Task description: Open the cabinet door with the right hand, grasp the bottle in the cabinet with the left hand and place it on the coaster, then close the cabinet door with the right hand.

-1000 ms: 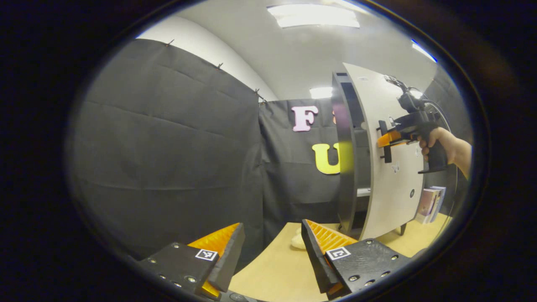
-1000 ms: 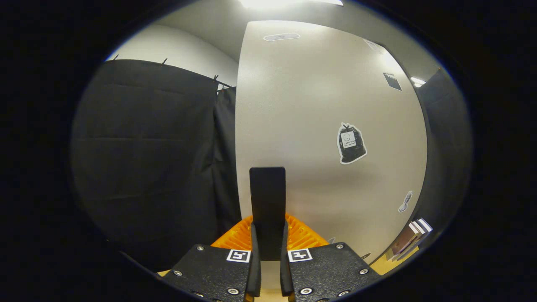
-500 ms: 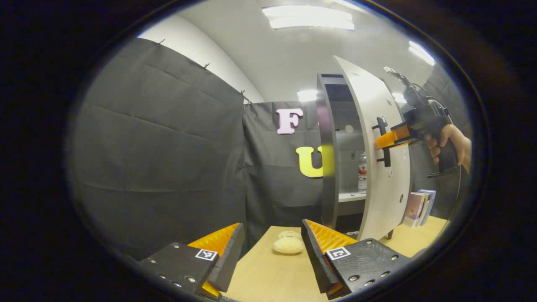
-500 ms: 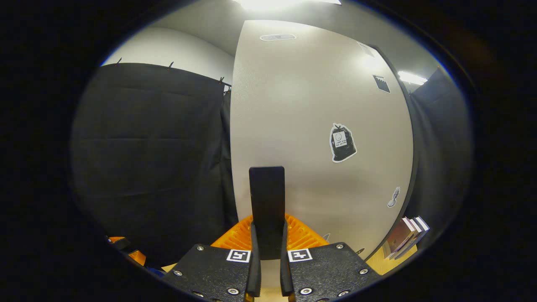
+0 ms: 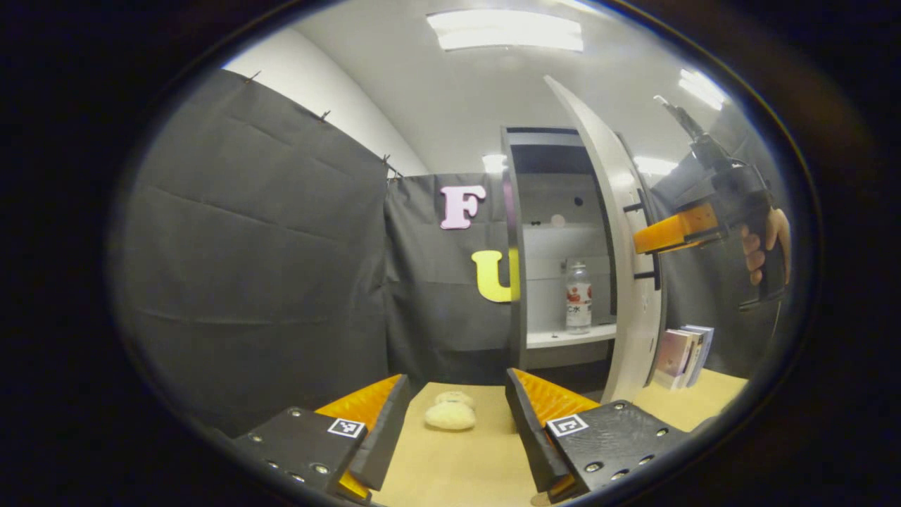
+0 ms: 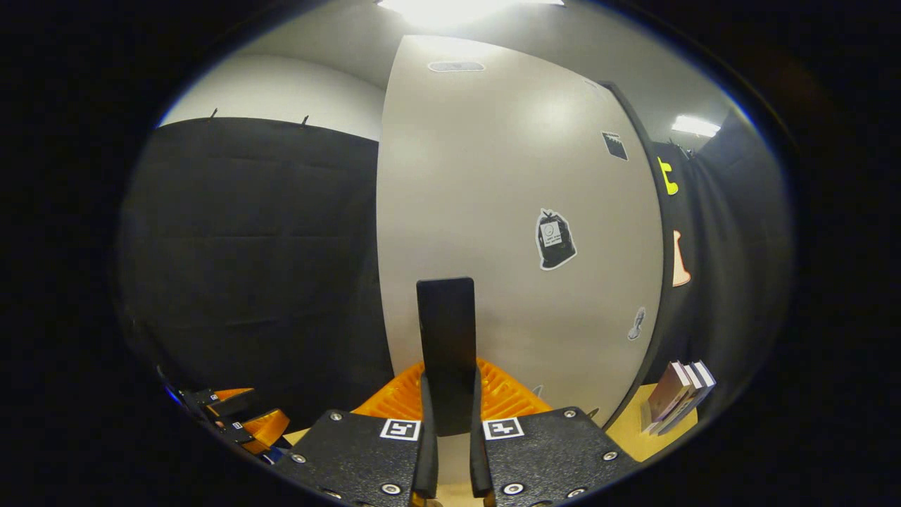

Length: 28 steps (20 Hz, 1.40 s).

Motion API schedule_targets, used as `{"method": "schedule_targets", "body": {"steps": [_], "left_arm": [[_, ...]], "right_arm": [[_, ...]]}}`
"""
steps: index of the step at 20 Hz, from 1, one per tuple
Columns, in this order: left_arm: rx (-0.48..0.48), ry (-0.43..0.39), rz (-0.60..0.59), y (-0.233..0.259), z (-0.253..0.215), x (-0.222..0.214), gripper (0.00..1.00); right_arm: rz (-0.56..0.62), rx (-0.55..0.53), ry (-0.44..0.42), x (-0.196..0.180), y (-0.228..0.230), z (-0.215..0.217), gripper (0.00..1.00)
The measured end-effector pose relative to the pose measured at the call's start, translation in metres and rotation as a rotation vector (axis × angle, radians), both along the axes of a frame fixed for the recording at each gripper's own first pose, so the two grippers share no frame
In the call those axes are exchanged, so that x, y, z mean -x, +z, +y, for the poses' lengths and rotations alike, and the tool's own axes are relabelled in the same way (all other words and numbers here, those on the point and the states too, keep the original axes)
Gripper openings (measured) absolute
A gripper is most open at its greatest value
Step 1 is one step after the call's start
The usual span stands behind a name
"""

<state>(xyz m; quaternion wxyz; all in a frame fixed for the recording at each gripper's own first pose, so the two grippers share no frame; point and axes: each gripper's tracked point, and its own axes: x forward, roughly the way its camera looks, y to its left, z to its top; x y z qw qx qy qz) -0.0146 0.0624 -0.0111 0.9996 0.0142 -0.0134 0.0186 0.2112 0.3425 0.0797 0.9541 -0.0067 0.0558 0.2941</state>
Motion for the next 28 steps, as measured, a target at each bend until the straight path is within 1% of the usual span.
{"method": "schedule_targets", "body": {"steps": [5, 9, 10, 12, 14, 15, 19, 22, 25, 28], "left_arm": [[0.001, -0.045, -0.015, 0.009, -0.054, 0.003, 0.84], [0.015, -0.09, -0.03, 0.015, -0.096, 0.004, 0.84], [0.018, -0.1, -0.034, 0.017, -0.106, 0.003, 0.78], [0.014, -0.116, -0.035, 0.017, -0.123, 0.003, 0.72], [0.01, -0.123, -0.034, 0.018, -0.138, 0.006, 0.72], [0.013, -0.128, -0.035, 0.018, -0.145, 0.007, 0.84], [0.009, -0.134, -0.028, 0.015, -0.168, 0.019, 0.83], [-0.006, -0.125, -0.032, 0.018, -0.175, 0.024, 0.83], [-0.017, -0.117, -0.033, 0.021, -0.182, 0.032, 0.83], [-0.036, -0.109, -0.034, 0.022, -0.188, 0.032, 0.83]], "right_arm": [[-0.016, -0.011, 0.02, 0.013, 0.005, -0.018, 0.18], [-0.021, -0.006, 0.004, 0.031, 0.012, -0.042, 0.18], [-0.027, -0.008, -0.001, 0.037, 0.015, -0.049, 0.18], [-0.027, -0.02, -0.013, 0.049, 0.02, -0.067, 0.18], [-0.024, -0.022, -0.029, 0.05, 0.019, -0.088, 0.18], [-0.025, -0.019, -0.04, 0.047, 0.018, -0.096, 0.17], [-0.043, -0.011, -0.085, 0.048, 0.018, -0.131, 0.17], [-0.047, -0.019, -0.102, 0.046, 0.018, -0.155, 0.17], [-0.061, -0.005, -0.125, 0.042, 0.019, -0.176, 0.17], [-0.078, -0.003, -0.179, 0.032, 0.02, -0.199, 0.16]]}}
